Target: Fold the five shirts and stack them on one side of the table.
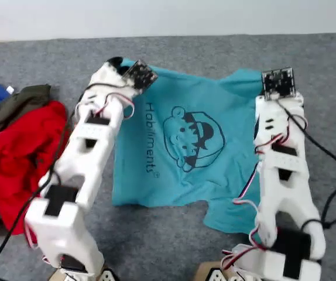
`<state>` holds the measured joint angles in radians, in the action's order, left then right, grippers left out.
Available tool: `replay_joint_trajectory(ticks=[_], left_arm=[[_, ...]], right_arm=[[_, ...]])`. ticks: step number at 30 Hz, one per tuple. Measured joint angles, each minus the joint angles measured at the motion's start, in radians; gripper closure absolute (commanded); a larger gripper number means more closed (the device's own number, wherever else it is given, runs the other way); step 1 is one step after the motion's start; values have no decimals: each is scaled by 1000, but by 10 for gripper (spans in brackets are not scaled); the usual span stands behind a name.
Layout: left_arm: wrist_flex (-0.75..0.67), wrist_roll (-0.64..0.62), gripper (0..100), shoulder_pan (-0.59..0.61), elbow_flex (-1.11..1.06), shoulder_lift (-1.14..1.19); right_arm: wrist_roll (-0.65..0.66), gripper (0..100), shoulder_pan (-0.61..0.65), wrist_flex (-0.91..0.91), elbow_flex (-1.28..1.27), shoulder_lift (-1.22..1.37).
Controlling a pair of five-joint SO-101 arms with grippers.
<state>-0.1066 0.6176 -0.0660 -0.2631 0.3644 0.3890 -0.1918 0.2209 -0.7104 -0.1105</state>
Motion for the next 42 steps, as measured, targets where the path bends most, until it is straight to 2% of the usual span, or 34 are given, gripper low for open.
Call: replay_joint_trajectory(ticks=[8, 20, 24, 27, 38, 42], left_arm=[[12, 0, 997, -29, 364, 301], [301, -2, 997, -40, 974, 669], [488, -2, 997, -40, 1194, 766], [687, -2, 997, -40, 1347, 804], [1407, 11, 997, -40, 1740, 842], [1611, 94, 997, -48, 1817, 842]], right_arm=[[0, 991, -21, 6, 238, 212], [29, 991, -21, 6, 468, 411], [58, 991, -21, -11, 474, 411], [60, 991, -21, -109, 474, 411], [18, 991, -21, -750, 473, 190], [15, 991, -21, -936, 473, 133]])
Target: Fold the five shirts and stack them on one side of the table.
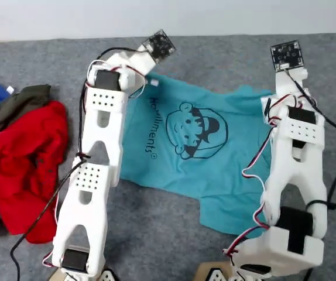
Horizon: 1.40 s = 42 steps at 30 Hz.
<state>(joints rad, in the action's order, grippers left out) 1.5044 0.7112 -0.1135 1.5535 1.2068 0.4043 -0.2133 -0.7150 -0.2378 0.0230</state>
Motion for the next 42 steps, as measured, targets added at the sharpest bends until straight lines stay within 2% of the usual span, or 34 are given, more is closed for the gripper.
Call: replay_joint_trajectory(ticks=[5, 18, 23, 34, 37, 42], left_arm=[[210, 89, 997, -29, 58, 0], [221, 138, 997, -11, 25, -20], [222, 213, 997, -11, -199, -173], [221, 489, 997, -11, -916, -603], [219, 520, 997, -8, -1010, -638], [218, 531, 997, 18, -1030, -640]], right_arm=[[0, 991, 18, -186, 0, -61], [0, 991, 55, -563, 0, -227], [0, 991, 55, -674, 2, -293], [0, 991, 123, -911, 2, -371], [0, 991, 120, -961, 2, -371], [0, 991, 123, -1031, 2, -377]])
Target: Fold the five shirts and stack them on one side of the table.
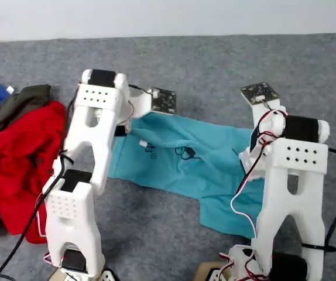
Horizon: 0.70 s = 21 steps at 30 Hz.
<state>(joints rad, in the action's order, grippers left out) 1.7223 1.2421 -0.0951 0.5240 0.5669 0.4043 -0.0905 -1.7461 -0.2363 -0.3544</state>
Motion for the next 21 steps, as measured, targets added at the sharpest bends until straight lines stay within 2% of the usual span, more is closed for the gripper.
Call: replay_joint_trajectory(ticks=[4, 12, 21], left_arm=[[2, 14, 997, 32, 0, 26], [2, 31, 997, 87, 0, 94], [2, 66, 997, 83, -5, 109]], right_arm=[[40, 991, -12, 0, 0, -12], [264, 991, -63, 5, -161, -123], [328, 991, -77, 155, -434, -196]])
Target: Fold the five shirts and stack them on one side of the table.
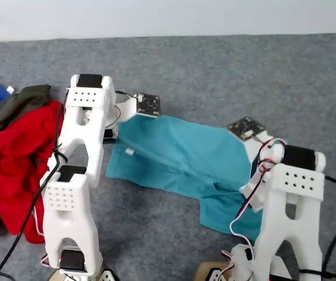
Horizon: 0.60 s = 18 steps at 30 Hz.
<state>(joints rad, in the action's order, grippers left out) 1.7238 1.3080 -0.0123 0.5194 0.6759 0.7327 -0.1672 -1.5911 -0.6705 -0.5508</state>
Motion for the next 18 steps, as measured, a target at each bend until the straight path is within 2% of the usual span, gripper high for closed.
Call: replay_joint_trajectory(ticks=[8, 18], left_arm=[[0, 78, 997, -3, 0, 0], [0, 167, 997, -3, 0, 0]], right_arm=[[80, 991, -48, 124, -118, 0], [110, 991, -97, 98, -132, 0]])
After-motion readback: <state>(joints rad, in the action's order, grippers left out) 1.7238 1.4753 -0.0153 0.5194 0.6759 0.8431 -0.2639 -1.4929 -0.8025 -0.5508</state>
